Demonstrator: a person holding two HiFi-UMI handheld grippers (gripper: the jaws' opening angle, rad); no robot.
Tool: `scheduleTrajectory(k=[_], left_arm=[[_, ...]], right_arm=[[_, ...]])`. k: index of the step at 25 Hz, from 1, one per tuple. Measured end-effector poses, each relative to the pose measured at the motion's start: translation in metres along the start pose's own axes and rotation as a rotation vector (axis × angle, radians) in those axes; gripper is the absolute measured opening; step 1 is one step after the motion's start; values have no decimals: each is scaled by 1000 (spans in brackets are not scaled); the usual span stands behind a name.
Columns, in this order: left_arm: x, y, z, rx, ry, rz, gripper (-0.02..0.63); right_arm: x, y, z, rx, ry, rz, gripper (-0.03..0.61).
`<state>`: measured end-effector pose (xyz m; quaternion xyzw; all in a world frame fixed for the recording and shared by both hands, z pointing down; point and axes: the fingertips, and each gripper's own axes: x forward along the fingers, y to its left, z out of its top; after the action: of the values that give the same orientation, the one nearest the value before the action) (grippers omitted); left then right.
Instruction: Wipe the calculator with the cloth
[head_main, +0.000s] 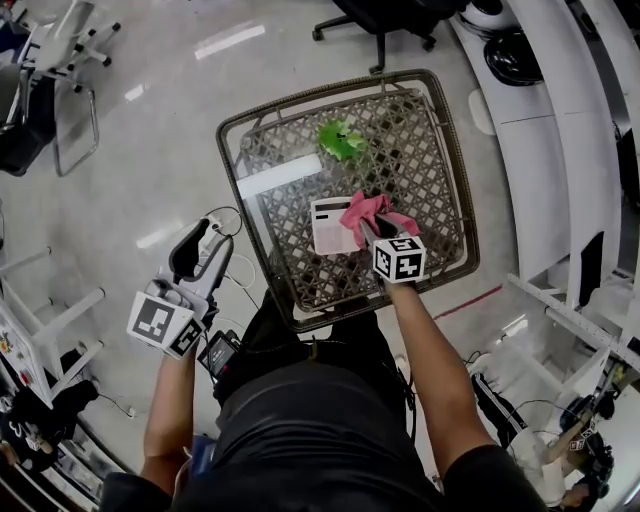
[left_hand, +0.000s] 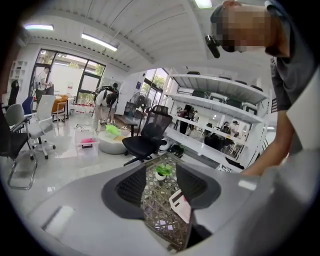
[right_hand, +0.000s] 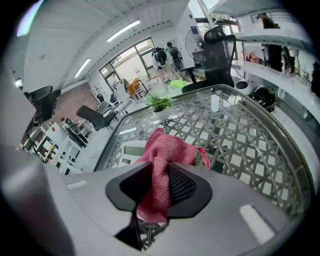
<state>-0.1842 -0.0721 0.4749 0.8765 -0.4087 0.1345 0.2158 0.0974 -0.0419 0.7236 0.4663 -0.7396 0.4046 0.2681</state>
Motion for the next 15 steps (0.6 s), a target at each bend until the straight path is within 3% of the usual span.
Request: scheduleTrajectory(k=[9, 15], left_arm=[[-14, 6, -7, -12, -5, 21, 212], [-27, 13, -13, -27, -11, 41, 212]], right_arm=[[23, 25, 46, -27, -60, 33, 95], [39, 60, 49, -68, -44, 78, 95]])
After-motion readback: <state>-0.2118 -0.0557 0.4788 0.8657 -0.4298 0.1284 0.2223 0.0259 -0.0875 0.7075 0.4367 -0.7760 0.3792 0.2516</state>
